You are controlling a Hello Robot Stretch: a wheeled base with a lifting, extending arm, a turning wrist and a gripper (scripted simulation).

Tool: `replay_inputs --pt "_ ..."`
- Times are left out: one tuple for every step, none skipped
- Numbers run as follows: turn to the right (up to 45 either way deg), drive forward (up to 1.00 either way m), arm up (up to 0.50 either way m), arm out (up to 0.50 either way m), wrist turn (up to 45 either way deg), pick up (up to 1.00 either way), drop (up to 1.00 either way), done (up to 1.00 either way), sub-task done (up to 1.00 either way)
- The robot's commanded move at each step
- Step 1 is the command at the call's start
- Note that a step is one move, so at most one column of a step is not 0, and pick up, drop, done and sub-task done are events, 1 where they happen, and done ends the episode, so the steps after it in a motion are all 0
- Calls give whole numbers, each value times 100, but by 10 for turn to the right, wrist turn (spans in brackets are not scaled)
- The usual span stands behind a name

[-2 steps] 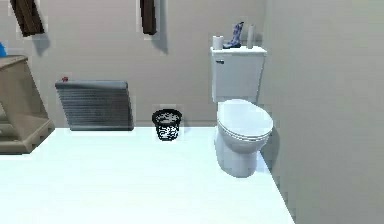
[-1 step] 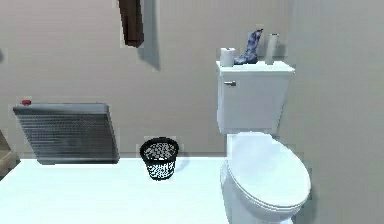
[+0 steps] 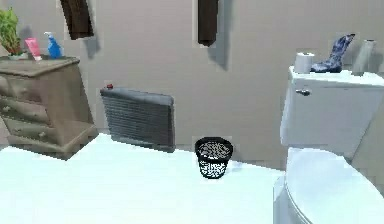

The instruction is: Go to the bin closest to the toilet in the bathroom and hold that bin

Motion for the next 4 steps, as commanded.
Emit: replay_inputs --pt "0 55 0 0 0 0 0 0 0" --pt "-450 0 0 0 0 0 0 0 0" --pt "-300 0 0 0 0 0 0 0 0" --pt "0 0 32 0 0 0 0 0 0"
